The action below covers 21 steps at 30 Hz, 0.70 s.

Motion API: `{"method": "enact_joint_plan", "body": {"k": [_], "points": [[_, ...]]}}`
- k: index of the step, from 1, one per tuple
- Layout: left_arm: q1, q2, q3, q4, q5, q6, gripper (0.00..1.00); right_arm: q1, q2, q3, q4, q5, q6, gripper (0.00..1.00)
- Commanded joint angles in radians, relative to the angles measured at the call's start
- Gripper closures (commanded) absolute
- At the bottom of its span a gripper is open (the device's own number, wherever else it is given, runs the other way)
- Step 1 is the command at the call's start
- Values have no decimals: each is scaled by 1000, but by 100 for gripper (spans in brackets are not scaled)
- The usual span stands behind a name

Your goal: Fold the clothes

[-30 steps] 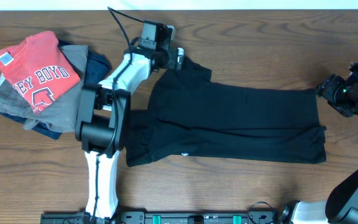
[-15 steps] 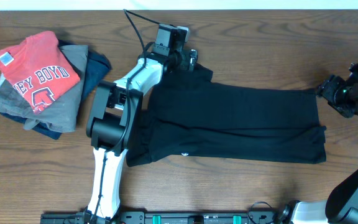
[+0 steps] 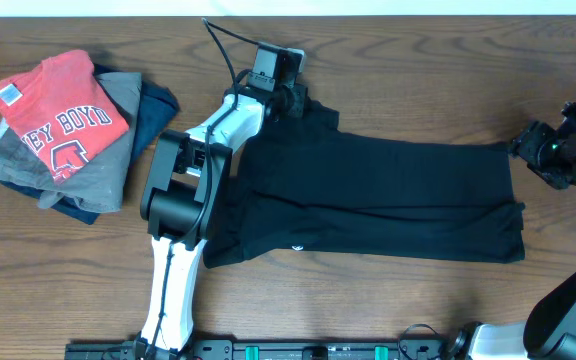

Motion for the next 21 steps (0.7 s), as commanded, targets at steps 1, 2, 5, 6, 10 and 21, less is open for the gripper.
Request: {"method": "enact_joint_plan", "body": {"k": [1,2,5,6,10,21], "points": [[2,-75,17,-31,1,-35,93,18,31,-3,5,3,-18,36],[2,-97,17,-52,1,-39,93,18,38,-6,14,3,-18,36],[4,-160,17,-127,1,-46,93,22,78,-16,76,3,-17,35],[4,-181,17,-154,1,-46,93,25,97,-19,98,3,-17,34],[4,-236,17,-246,1,-45,93,50,193,-19,205,3,-18,32],[4,-249,17,-409,1,-44,93,71,394,-19,404,116,13,29]]}}
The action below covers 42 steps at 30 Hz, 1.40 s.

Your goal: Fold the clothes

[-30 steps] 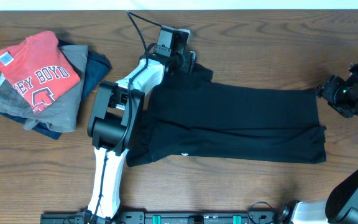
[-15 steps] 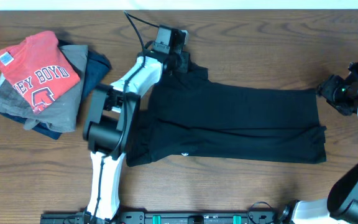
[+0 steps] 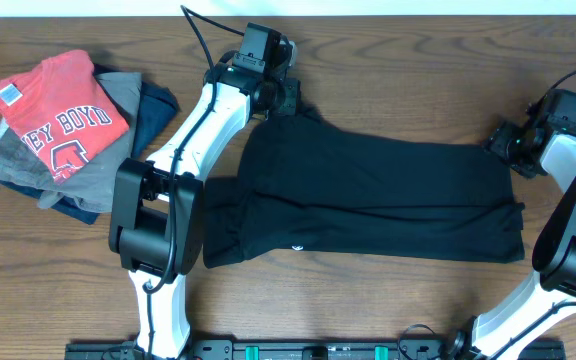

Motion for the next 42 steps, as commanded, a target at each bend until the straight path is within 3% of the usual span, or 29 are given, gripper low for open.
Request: {"method": "enact_joint_plan", "body": {"k": [1,5,9,15,28,42], "points": [[3,3,9,-12,1,0,93,11,25,-4,28,35,13,29],[3,3,9,-18,2,0,93,11,29,-4,50,35,13,34],[3,3,9,-39,1,0,93,13,29,-4,42,34,13,53],[3,3,9,-92,1,0,93,12,29,-4,39,35,21,98],[3,-91,9,-153,71,-1,94,11,12,2,16,75,76,99],[3,-227,6,-573,77,-41,94,8,-253,2,-279,146,62,99]]}}
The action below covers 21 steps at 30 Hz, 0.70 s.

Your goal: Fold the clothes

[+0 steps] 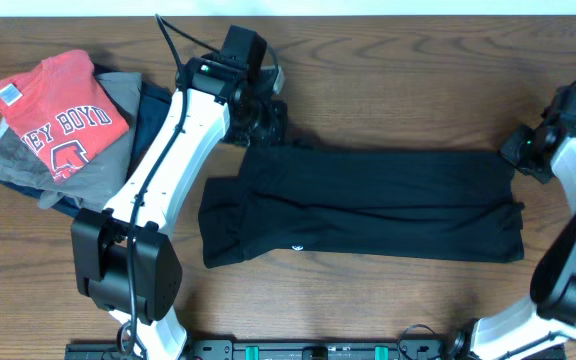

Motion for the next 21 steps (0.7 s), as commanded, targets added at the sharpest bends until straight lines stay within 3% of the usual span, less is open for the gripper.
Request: {"method": "enact_joint_plan", "body": {"k": [1,8,11,21], "points": [[2,-3,-1,-67,4,-8,94,8,-77,3,-78,40,-6,99],[0,-3,-19,-256,13,-5,94,7,-146,3,-334,200,-11,99],[-4,-3,-19,-312,84,17,94,6,-148,3,-415,276,53,99],[-51,-3,-29,-409,135,19,94,6,-148,3,-483,287,74,99]]}}
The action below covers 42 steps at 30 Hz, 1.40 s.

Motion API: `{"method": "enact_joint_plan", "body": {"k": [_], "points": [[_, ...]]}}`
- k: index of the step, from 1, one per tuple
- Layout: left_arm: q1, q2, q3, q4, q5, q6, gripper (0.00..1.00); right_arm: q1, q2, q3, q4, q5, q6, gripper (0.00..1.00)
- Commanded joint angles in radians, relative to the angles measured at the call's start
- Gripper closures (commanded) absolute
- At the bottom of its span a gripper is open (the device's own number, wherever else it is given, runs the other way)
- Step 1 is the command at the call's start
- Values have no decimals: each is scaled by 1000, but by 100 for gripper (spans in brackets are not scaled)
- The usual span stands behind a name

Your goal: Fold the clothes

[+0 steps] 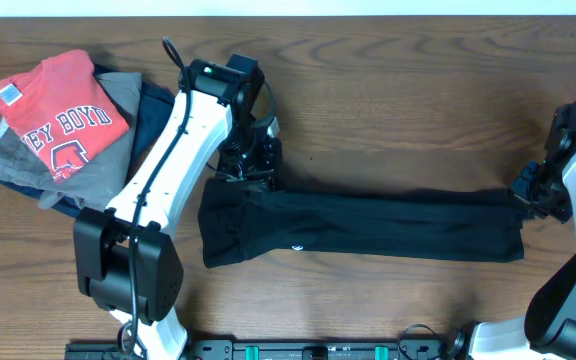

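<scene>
A black garment lies across the table as a long narrow band, its far edge folded toward the near edge. My left gripper is at the band's far left corner, shut on the black cloth. At the far right corner, my right gripper is also shut on the cloth. The fingers of both are partly hidden by their arms.
A pile of folded clothes sits at the far left: a red printed shirt on top of grey and navy ones. The left arm reaches over the table's left half. Wooden table lies behind the garment.
Both grippers have moved toward the near edge, carrying the garment's far edge with them. The black cloth is now a narrower band than before.
The garment first lay wide, with my left gripper at its far left corner and the right gripper beside its far right corner. Both then held those corners. The far edge then stood lower, and now lies nearer the front edge.
</scene>
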Motion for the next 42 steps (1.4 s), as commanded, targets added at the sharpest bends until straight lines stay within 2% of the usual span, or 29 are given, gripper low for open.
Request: {"method": "enact_joint_plan", "body": {"k": [1,13,22,33,42], "points": [[-40,-4,-17,-37,21,23,94,7,-16,3,-10,37,21,99],[-185,-4,-19,-159,12,49,94,7,-16,3,3,29,29,99],[-192,-4,-19,-201,-31,55,94,7,-16,3,13,29,37,99],[-190,-3,-26,-14,-287,-46,93,7,-15,2,27,10,36,97],[-190,8,-55,172,-426,-94,93,8,-15,1,17,10,36,98]]}}
